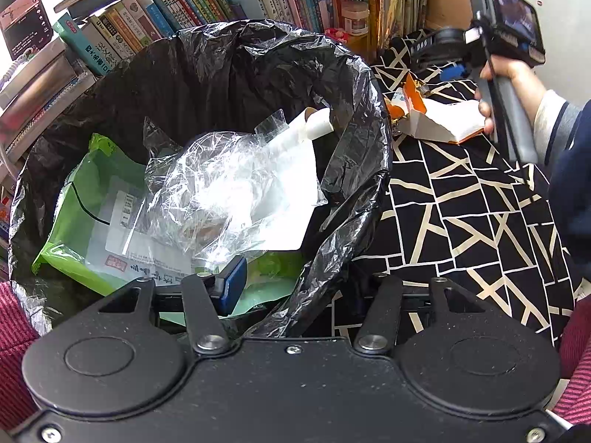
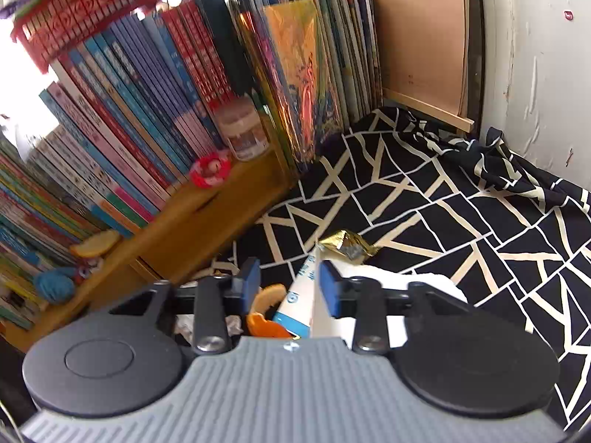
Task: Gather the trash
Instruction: 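Grasp the white paper sheet with orange edge using the right gripper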
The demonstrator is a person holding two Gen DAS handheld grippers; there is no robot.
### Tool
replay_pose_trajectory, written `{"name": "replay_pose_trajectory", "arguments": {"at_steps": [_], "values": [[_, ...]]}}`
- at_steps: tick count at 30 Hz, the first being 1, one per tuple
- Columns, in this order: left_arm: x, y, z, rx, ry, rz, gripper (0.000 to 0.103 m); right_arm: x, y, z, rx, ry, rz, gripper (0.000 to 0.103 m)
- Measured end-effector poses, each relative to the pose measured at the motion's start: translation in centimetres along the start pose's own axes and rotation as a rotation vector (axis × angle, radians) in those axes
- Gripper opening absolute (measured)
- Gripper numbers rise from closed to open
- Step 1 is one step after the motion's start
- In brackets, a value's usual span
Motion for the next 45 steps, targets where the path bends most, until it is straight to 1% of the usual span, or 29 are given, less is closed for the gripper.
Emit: {"name": "replay_pose_trajectory", "arguments": {"at_steps": [2,3,5,7,8,11,12,14,16,17,19,21,23,24,25,26,28,30,31,33,35,36,38,39,41,42,43,44,45], "values": [[0.0,0.0,0.0,-0.001,0.0,-0.001,0.051,-1.6,0.5,2.0,0.011,-0.058,0.008,0.066],[0.0,-0.1,0.0,-0.001,0.0,0.0,0.051,-2.7,0.9,3.3,0.033,-0.102,0.039,0.069],[0.0,-0.1,0.0,-0.001,0.0,0.0,0.051,-4.3,1.6,5.1,0.033,-0.167,0.096,0.073],[0.0,-0.1,0.0,-0.001,0.001,0.002,0.051,-5.5,1.9,6.1,0.0,-0.19,0.102,0.074],[0.0,-0.1,0.0,-0.001,0.002,0.002,0.051,-5.7,1.9,6.1,-0.007,-0.174,0.095,0.074],[0.0,-0.2,0.0,-0.002,0.004,0.001,0.051,-5.7,2.5,5.8,-0.048,-0.18,0.136,0.071],[0.0,-0.2,0.0,-0.002,0.004,0.001,0.051,-5.5,3.0,5.7,-0.065,-0.184,0.17,0.069],[0.0,-0.1,0.0,-0.002,0.005,0.003,0.051,-5.6,4.5,5.4,-0.091,-0.194,0.251,0.059],[0.0,-0.1,0.0,-0.001,0.005,0.003,0.051,-5.6,5.6,5.0,-0.115,-0.216,0.329,0.044],[0.0,-0.1,0.0,-0.001,0.005,0.003,0.051,-5.6,6.0,4.8,-0.134,-0.234,0.36,0.039],[0.0,-0.1,0.0,-0.002,0.005,0.003,0.051,-5.8,7.1,4.4,-0.16,-0.305,0.448,0.025],[0.0,-0.1,0.0,-0.002,0.004,0.002,0.051,-6.3,8.2,4.0,-0.184,-0.428,0.542,0.021],[0.0,-0.1,-0.1,-0.002,0.004,0.002,0.051,-6.8,9.1,3.8,-0.174,-0.556,0.603,0.022],[0.0,-0.1,-0.1,-0.002,0.004,0.001,0.051,-7.1,9.3,3.7,-0.163,-0.614,0.616,0.028],[-0.1,-0.1,-0.1,-0.002,0.004,0.002,0.051,-7.4,9.5,3.3,-0.159,-0.662,0.612,0.03],[-0.1,-0.1,-0.1,-0.002,0.004,0.003,0.051,-7.5,9.5,2.8,-0.159,-0.673,0.599,0.03],[0.0,-0.1,-0.1,-0.002,0.003,0.001,0.051,-7.2,9.4,1.5,-0.158,-0.647,0.567,0.049],[0.0,-0.2,-0.1,-0.002,0.003,0.0,0.051,-6.8,9.2,0.5,-0.154,-0.619,0.555,0.06],[0.0,-0.2,-0.1,-0.002,0.003,0.002,0.051,-6.4,9.3,0.2,-0.151,-0.609,0.542,0.063],[0.0,-0.2,-0.1,-0.002,0.004,0.003,0.051,-5.9,8.9,-0.4,-0.15,-0.563,0.496,0.064],[0.0,-0.2,-0.1,-0.002,0.004,0.002,0.051,-5.3,8.6,-0.3,-0.163,-0.489,0.434,0.065],[0.0,-0.2,-0.1,-0.002,0.004,0.002,0.051,-5.2,8.2,-0.3,-0.19,-0.439,0.377,0.065],[0.0,-0.1,-0.1,-0.001,0.006,0.006,0.051,-5.1,7.6,0.2,-0.238,-0.388,0.268,0.064],[0.0,-0.1,-0.1,-0.001,0.006,0.006,0.051,-5.2,7.4,0.8,-0.25,-0.38,0.228,0.06],[0.0,-0.2,-0.1,-0.001,0.006,0.006,0.051,-5.8,7.1,1.8,-0.243,-0.387,0.206,0.042],[0.0,-0.2,-0.1,-0.001,0.007,0.006,0.051,-6.1,7.3,2.4,-0.239,-0.401,0.221,0.028],[-0.1,-0.2,-0.1,-0.001,0.007,0.005,0.051,-6.4,7.5,2.7,-0.246,-0.41,0.236,0.019],[-0.1,-0.2,-0.1,-0.001,0.007,0.006,0.051,-6.5,7.4,2.7,-0.264,-0.398,0.234,0.015],[-0.1,-0.2,-0.1,-0.001,0.007,0.006,0.051,-6.5,7.3,2.6,-0.247,-0.39,0.23,0.004]]}}
Point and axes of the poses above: each gripper's, at about its wrist camera, not at the fingertips, and z roughly the way its jaws point, y to its right, x to its top, the point moved 1 cm from there along z, roughly the way its jaws point, and after that the axes turned 3 degrees about y, right-handed, at the moved point
